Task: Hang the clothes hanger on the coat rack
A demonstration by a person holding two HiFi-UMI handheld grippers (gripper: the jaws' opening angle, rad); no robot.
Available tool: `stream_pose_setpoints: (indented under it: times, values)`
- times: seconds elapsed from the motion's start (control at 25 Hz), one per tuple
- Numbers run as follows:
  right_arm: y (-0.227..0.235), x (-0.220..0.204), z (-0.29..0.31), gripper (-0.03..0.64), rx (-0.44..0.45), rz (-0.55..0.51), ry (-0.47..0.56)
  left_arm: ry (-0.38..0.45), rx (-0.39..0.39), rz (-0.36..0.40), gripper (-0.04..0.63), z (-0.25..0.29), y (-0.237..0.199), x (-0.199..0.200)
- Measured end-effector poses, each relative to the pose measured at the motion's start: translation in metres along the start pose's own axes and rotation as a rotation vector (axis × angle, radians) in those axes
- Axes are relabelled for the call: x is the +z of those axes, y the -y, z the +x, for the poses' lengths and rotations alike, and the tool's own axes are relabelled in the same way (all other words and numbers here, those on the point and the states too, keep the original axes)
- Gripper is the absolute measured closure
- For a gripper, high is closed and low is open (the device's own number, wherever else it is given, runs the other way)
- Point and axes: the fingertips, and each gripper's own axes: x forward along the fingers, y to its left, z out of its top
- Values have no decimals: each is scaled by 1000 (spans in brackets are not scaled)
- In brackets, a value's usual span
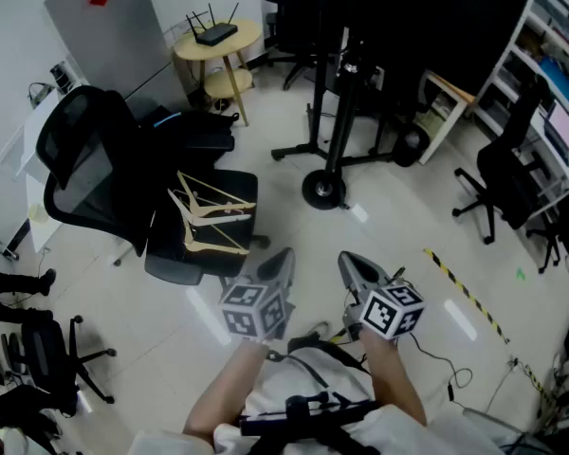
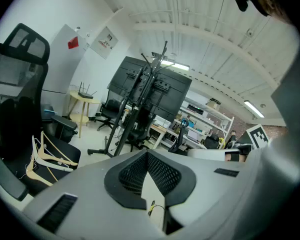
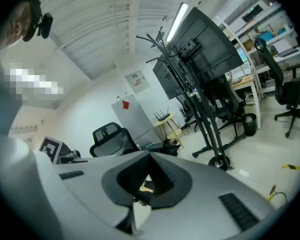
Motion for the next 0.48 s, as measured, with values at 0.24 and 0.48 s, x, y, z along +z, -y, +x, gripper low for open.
stream_pose_setpoints:
  times: [0.24, 0.48]
  values:
    - [27, 8, 9, 607, 27, -3, -10, 74, 117, -51, 606, 2, -42, 26]
    - [40, 10, 32, 607, 67, -33, -49, 74, 216, -76, 606, -6, -73, 25]
